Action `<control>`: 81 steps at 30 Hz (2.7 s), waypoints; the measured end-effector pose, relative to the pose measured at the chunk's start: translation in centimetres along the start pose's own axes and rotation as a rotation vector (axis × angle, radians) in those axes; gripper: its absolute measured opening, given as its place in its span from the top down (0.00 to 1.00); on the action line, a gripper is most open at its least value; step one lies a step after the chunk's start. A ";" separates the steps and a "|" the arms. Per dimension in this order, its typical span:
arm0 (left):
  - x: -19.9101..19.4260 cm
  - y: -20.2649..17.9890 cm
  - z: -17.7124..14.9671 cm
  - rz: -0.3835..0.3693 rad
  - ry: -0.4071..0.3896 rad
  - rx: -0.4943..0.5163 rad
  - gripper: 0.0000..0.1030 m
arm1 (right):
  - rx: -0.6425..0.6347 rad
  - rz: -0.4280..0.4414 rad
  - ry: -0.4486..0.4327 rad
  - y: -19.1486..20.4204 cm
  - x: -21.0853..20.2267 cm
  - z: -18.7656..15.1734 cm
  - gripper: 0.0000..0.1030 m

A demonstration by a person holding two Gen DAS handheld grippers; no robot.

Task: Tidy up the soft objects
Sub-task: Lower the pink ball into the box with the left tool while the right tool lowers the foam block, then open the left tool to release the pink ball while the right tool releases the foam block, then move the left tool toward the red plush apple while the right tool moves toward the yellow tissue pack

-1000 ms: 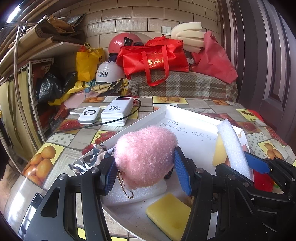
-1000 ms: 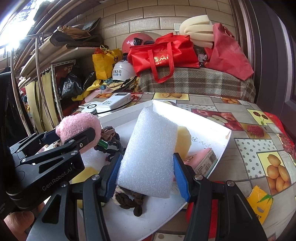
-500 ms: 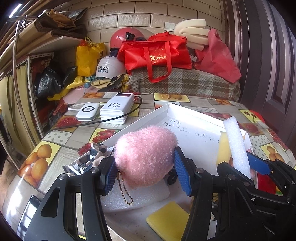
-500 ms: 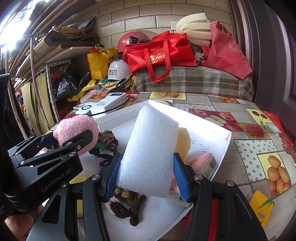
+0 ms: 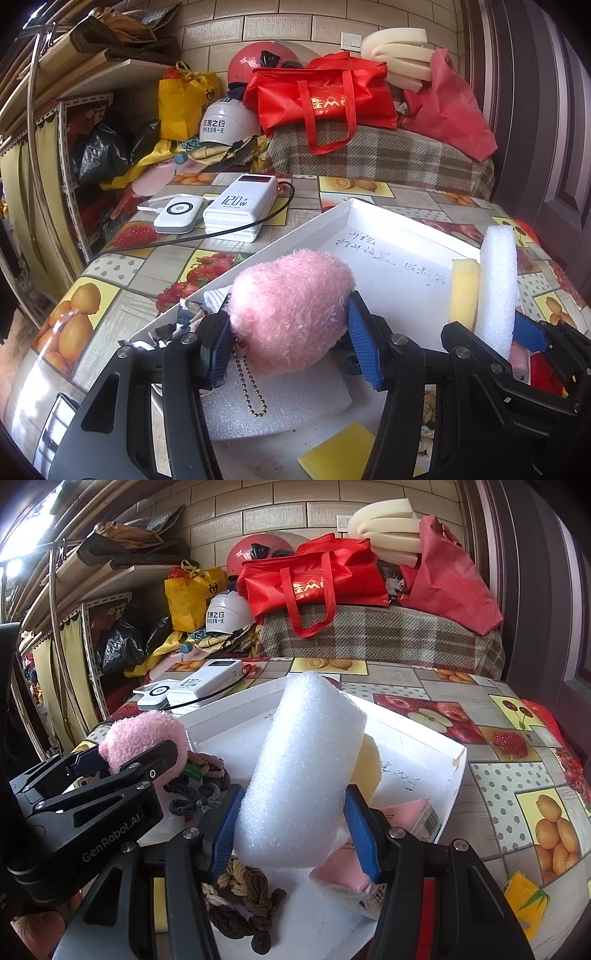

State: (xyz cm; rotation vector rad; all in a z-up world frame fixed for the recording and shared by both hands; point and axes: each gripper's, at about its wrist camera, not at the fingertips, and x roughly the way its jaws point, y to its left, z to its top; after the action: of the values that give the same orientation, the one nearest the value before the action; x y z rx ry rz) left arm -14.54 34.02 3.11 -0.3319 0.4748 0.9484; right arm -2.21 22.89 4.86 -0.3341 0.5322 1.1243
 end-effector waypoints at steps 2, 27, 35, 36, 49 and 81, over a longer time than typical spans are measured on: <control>0.0 0.0 0.0 0.002 0.002 -0.004 0.45 | -0.006 -0.007 -0.001 0.2 0.1 0.1 0.46; -1.3 1.7 -0.1 0.120 -0.061 -0.097 0.14 | 0.002 -0.069 -0.059 0.5 -1.0 -0.1 0.20; -2.6 1.8 -0.4 0.136 -0.131 -0.115 0.13 | -0.019 -0.071 -0.110 0.9 -1.7 -0.1 0.19; -2.9 1.8 -0.5 0.136 -0.147 -0.120 0.13 | -0.023 -0.068 -0.118 1.0 -1.9 -0.1 0.18; -6.3 1.4 -1.6 0.147 -0.276 -0.102 0.00 | -0.211 -0.062 -0.219 4.2 -3.8 -1.0 0.00; -13.3 -4.7 -6.5 -0.064 -0.247 0.069 0.00 | -0.079 -0.025 -0.179 -7.5 -14.2 -7.4 0.00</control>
State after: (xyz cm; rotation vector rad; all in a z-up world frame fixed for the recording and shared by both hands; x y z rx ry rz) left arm -18.69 19.18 4.83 -0.1632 0.2685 0.8942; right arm -1.74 5.27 6.57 -0.3046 0.3259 1.1401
